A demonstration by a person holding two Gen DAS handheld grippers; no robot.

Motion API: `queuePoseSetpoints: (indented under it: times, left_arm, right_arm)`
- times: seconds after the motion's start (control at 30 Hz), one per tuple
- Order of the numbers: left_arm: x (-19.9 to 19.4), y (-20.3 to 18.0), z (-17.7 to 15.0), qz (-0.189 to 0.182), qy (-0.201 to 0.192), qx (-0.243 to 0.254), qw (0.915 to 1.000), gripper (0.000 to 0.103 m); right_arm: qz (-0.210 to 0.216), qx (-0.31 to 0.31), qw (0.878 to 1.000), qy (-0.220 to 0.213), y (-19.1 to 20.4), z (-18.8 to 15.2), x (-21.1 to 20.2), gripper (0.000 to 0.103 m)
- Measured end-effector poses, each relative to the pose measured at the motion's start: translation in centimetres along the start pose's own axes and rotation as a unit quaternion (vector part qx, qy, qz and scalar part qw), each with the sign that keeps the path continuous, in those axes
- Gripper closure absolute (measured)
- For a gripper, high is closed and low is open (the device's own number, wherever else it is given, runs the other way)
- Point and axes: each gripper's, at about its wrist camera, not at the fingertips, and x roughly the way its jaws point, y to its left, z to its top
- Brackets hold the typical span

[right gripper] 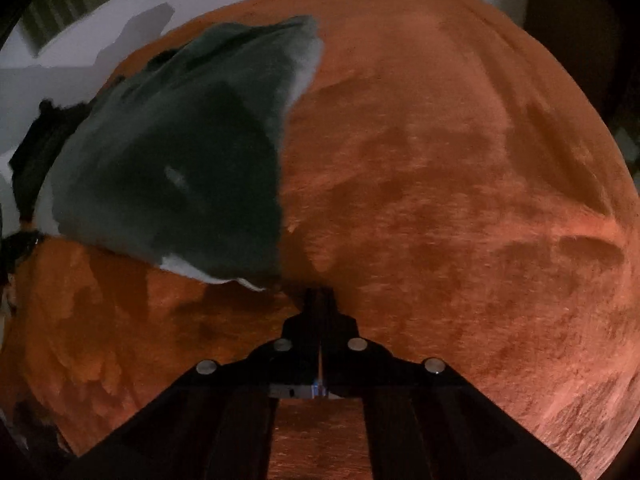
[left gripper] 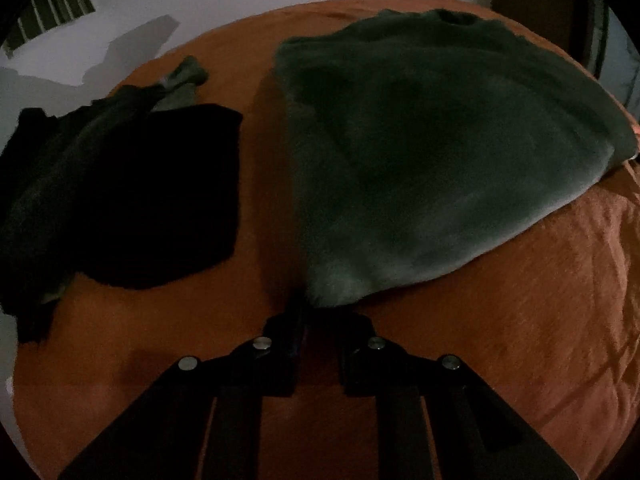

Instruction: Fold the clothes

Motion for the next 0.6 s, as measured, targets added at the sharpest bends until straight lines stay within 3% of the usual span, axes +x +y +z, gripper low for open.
queuePoseSetpoints:
  times: [0.17, 0.23, 0.33, 0.37, 0.43, 0.47, 0.53, 0.6]
  left_arm:
    - [-1.1, 2.9, -0.4, 0.003, 0.026, -0.055, 0.9982, 0.087]
    - [-3.0, 3.8, 0.3, -0.037, 0.011, -0.118, 0.9923, 0.085]
    - [-5.7, 3.7, 2.2, -0.113, -0.024, -0.209, 0.9711, 0.051]
    - [-5.8, 2.5, 3.3, -0.136, -0.031, -0.224, 0.9645, 0.032]
    - [-5.8, -0.4, 5.6, -0.183, -0.040, -0.247, 0.9506, 0.029]
    - [-5.8, -2.8, 6.2, -0.201, -0.038, -0.241, 0.9489, 0.029]
    - [-5.4, -8.2, 8.1, -0.211, -0.043, -0.190, 0.9580, 0.029]
    - [-5.2, -13.3, 8.8, -0.198, -0.047, -0.136, 0.9696, 0.029]
  right_arm:
    - [-0.002, 0.036, 0.999, -0.012, -1.0, 0.6, -1.8, 0.103]
    - [0.011, 0.043, 0.999, -0.029, -0.1, 1.1, -3.1, 0.103]
    - [0.036, 0.005, 0.998, -0.057, 3.6, 2.2, -5.1, 0.103]
    - [0.042, -0.014, 0.997, -0.063, 5.2, 2.7, -5.4, 0.103]
    - [0.041, -0.047, 0.996, -0.065, 8.4, 3.5, -5.2, 0.103]
    - [0.041, -0.062, 0.995, -0.067, 10.2, 3.9, -4.8, 0.103]
    - [0.045, -0.074, 0.994, -0.073, 13.5, 4.7, -3.8, 0.103]
    - [0.064, -0.061, 0.994, -0.066, 15.9, 5.4, -2.6, 0.103]
